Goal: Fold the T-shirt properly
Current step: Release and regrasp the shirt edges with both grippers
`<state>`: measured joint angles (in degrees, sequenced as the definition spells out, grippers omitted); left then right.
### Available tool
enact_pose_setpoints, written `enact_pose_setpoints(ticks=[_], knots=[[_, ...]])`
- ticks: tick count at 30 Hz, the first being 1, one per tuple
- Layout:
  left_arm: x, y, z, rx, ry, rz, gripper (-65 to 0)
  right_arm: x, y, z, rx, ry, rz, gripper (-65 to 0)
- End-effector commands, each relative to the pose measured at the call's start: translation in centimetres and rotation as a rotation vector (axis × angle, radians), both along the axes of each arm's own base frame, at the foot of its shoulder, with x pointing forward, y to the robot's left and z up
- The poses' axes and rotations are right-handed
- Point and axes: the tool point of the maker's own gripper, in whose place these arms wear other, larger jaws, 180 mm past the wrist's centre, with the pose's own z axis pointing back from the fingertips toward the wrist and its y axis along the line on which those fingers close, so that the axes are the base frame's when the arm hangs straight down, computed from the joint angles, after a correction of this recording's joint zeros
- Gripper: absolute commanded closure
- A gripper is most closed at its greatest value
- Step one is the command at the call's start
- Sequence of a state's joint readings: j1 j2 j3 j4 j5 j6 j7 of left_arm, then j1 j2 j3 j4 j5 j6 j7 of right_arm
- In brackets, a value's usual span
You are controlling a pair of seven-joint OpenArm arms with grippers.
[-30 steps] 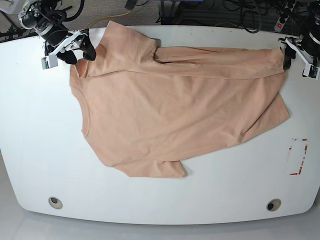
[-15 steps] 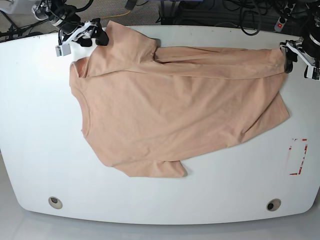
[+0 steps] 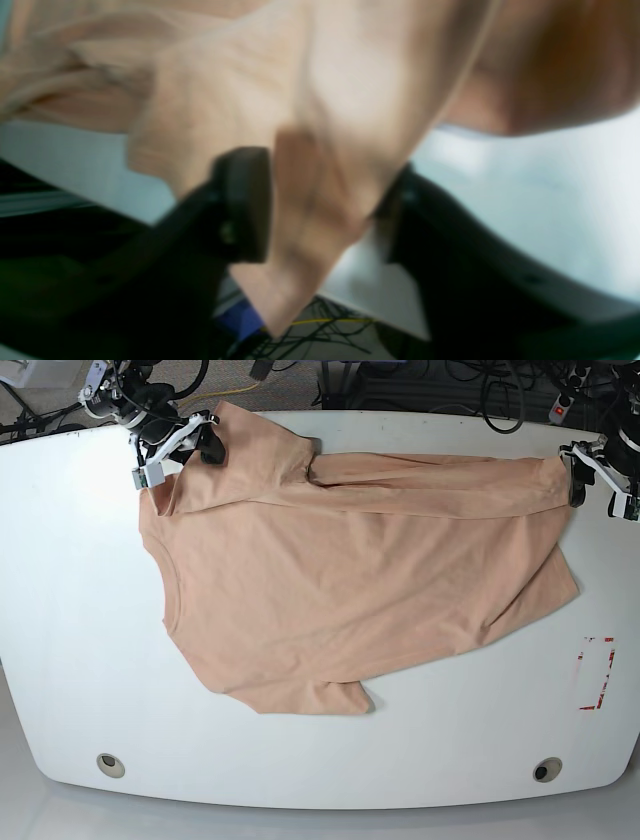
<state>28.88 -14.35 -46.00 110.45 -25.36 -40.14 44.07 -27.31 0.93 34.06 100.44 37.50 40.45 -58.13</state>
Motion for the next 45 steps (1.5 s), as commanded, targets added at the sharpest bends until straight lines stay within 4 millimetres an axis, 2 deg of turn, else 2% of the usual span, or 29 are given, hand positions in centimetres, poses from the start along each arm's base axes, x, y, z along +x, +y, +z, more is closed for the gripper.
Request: enact_pose_setpoints(ticks=[1,5,9,12,20,24,28,31,38,45], knots=[[0.5,0.0,1.0,0.006,-0.035,-0.012,-39.0,-0.8,0.0,-0.3,-0.021,0.033,0.008,-14.4],[0.5,0.0,1.0,0.003,-0.038,-0.012,-40.1,-1.0,0.0,-0.3,-0.022,0.04,0.01,0.0],[0.5,-0.3,0.9,-0.007,-0.04,-0.014,-51.0,-1.7,-0.1,0.1,-0.039,0.039,0.019,0.0],[0.6,-1.1,0.7,-0.047,-0.056,-0.004,-54.9,-1.6,-0.1,1.0,-0.058,0.019,0.029,0.0],[1.5,-1.0,-0.6,-0.033,0.08,0.018,-54.9,-1.7,-0.1,2.0,-0.085,-0.004,0.044,0.0],[1.1,-0.5,-1.5,0.03,0.138,0.028,-54.9,-1.7,0.0,2.1,-0.085,-0.005,0.044,0.0],[1.0,-1.8,-2.8,0.063,0.198,-0.028,-54.7,-2.5,0.3,1.9,-0.074,0.011,0.036,0.0],[-0.7,-1.6,-3.7,0.071,0.249,-0.031,-54.7,-2.2,0.4,2.4,-0.082,-0.004,0.04,0.0],[-2.7,-1.0,-4.2,0.086,0.303,-0.027,-53.2,-2.2,0.9,2.5,-0.071,-0.01,0.032,0.0],[-3.3,-1.2,-4.7,0.082,0.325,-0.036,-51.8,-2.1,0.9,2.5,-0.069,-0.011,0.031,0.0]])
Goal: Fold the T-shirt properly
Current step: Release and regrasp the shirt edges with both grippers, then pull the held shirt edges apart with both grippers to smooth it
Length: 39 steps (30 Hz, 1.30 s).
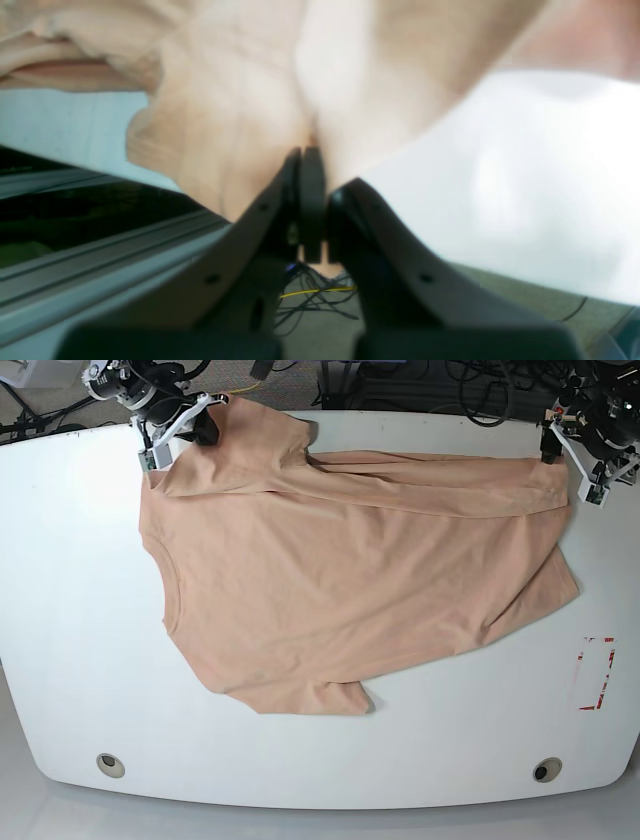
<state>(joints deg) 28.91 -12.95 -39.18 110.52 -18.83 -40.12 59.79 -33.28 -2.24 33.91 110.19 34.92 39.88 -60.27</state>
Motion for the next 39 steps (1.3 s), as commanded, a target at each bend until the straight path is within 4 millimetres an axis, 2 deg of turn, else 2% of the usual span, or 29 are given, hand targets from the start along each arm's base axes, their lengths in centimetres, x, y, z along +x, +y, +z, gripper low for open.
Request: enact_pose_setpoints(ticks=[1,6,8,11,14,17,28,30,33,39], knots=[[0.8,-0.1,0.7,0.007,-0.03,-0.021,-51.8,0.6,-0.1,0.8,0.005,-0.038,-0.003,0.0],[1.1,-1.5,0.1,-0.014,-0.021,-0.06,-50.1,0.7,0.0,0.9,0.006,-0.042,-0.004,0.0],[1.2,-1.6,0.1,-0.016,-0.021,-0.061,-42.6,0.7,0.0,0.9,0.006,-0.042,-0.004,0.0],[2.4,-1.8,0.4,-0.017,-0.049,-0.07,-25.0,0.7,0.0,0.9,0.006,-0.042,-0.004,0.0],[2.5,-1.4,0.3,0.019,-0.033,-0.069,-7.6,0.7,0.0,0.9,0.006,-0.042,-0.004,0.0],[2.5,-1.0,0.3,0.041,-0.027,-0.067,-0.7,0.7,0.0,0.9,0.006,-0.042,-0.004,0.0],[2.4,-1.0,0.9,0.052,-0.038,-0.071,0.0,0.6,0.0,1.0,0.012,-0.044,-0.008,0.0],[2.4,-0.6,1.7,0.072,-0.055,-0.063,0.0,0.7,0.0,1.3,0.028,-0.056,-0.011,0.0],[1.6,0.2,1.8,0.086,-0.044,-0.043,0.0,0.4,0.2,1.4,0.05,-0.055,-0.015,0.0],[1.4,2.2,2.9,0.118,-0.074,0.021,0.0,0.3,-0.2,1.8,0.056,-0.064,-0.004,0.0]])
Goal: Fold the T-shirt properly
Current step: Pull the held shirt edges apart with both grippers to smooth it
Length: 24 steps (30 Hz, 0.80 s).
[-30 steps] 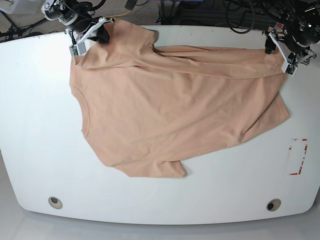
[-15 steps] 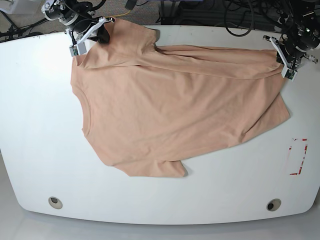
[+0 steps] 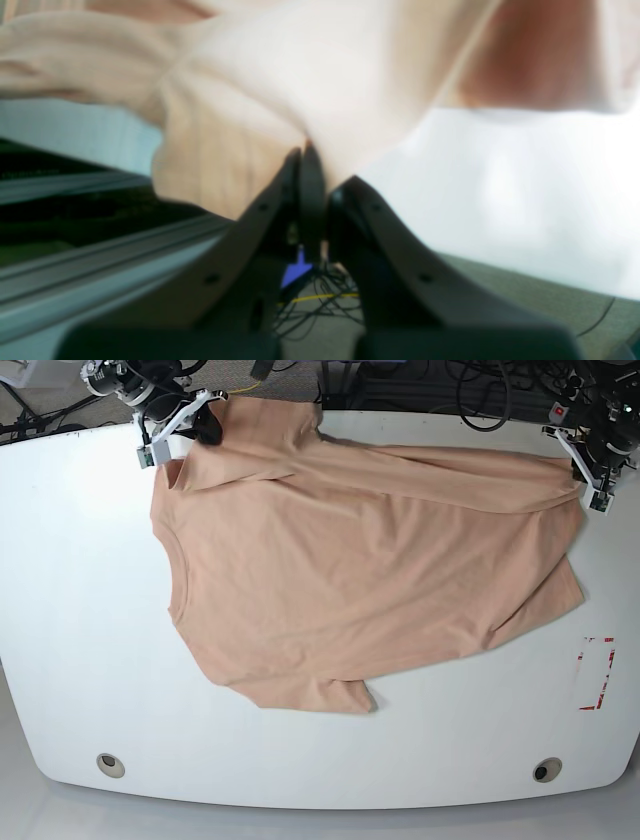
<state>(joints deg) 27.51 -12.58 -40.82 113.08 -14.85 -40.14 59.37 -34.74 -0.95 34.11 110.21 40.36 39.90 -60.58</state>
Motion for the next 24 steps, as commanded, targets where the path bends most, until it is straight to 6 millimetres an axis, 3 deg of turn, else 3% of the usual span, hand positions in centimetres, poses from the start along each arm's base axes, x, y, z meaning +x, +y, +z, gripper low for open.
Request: enact_pose_setpoints(ticks=[1,7,12,18,24], knots=[[1.0,1.0,1.5,0.032,-0.05,0.01,0.0,0.6,-0.4,1.1,0.007,-0.047,-0.003,0.0],[1.3,2.2,2.4,0.05,-0.081,0.048,0.0,-0.2,-0.2,2.1,0.076,-0.062,-0.003,0.0],[1.2,1.7,2.1,0.049,-0.064,0.024,0.0,-1.4,-0.4,2.7,0.109,-0.051,0.007,0.0],[-1.5,2.6,1.4,0.083,0.03,0.001,0.0,-2.4,-1.0,3.0,0.11,-0.033,0.027,0.0],[-4.5,2.0,-0.1,0.077,0.133,-0.023,0.0,-2.5,-1.4,3.0,0.096,-0.026,0.039,0.0]])
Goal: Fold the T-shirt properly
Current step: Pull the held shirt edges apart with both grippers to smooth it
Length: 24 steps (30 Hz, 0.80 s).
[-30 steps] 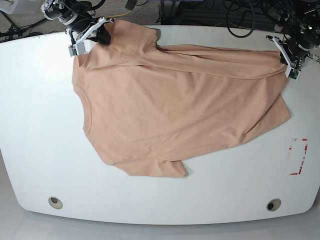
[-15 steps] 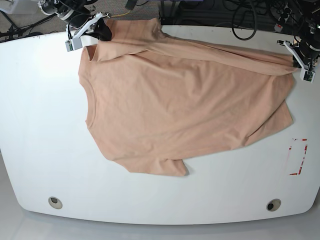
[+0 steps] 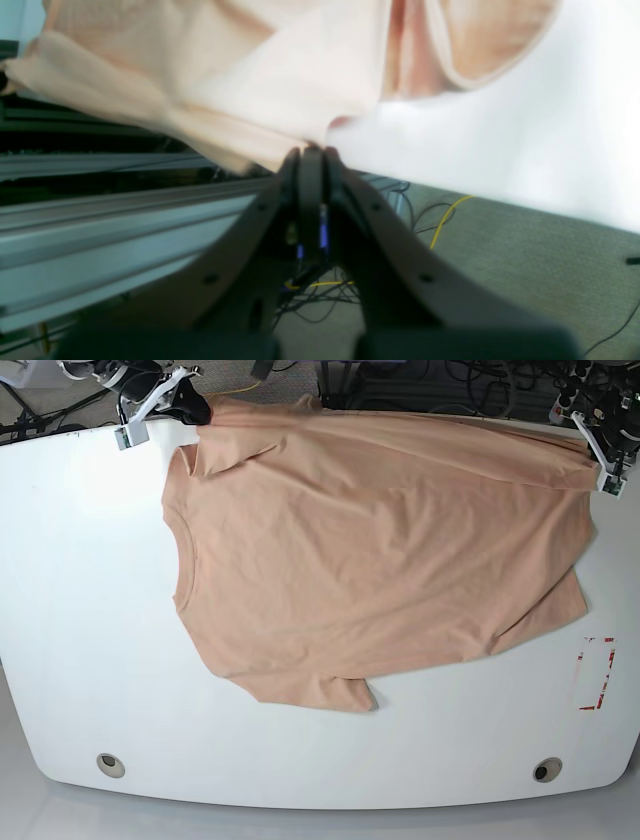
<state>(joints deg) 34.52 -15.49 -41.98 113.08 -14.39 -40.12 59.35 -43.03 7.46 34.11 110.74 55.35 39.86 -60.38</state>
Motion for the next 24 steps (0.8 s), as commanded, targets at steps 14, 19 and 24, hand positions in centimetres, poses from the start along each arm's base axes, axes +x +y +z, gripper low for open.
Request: enact_pose_setpoints(ticks=[14,19,24], knots=[[1.7,-0.9,0.5,-0.025,-0.074,0.02,0.0,3.3,-0.1,1.6,0.003,-0.111,-0.003,0.0],[4.4,-1.3,1.5,-0.038,-0.157,0.025,0.0,4.6,-0.1,2.1,0.002,-0.148,-0.002,0.0],[6.7,-1.3,2.6,-0.043,-0.228,0.028,0.0,5.9,-0.1,2.6,0.006,-0.186,-0.005,0.0]])
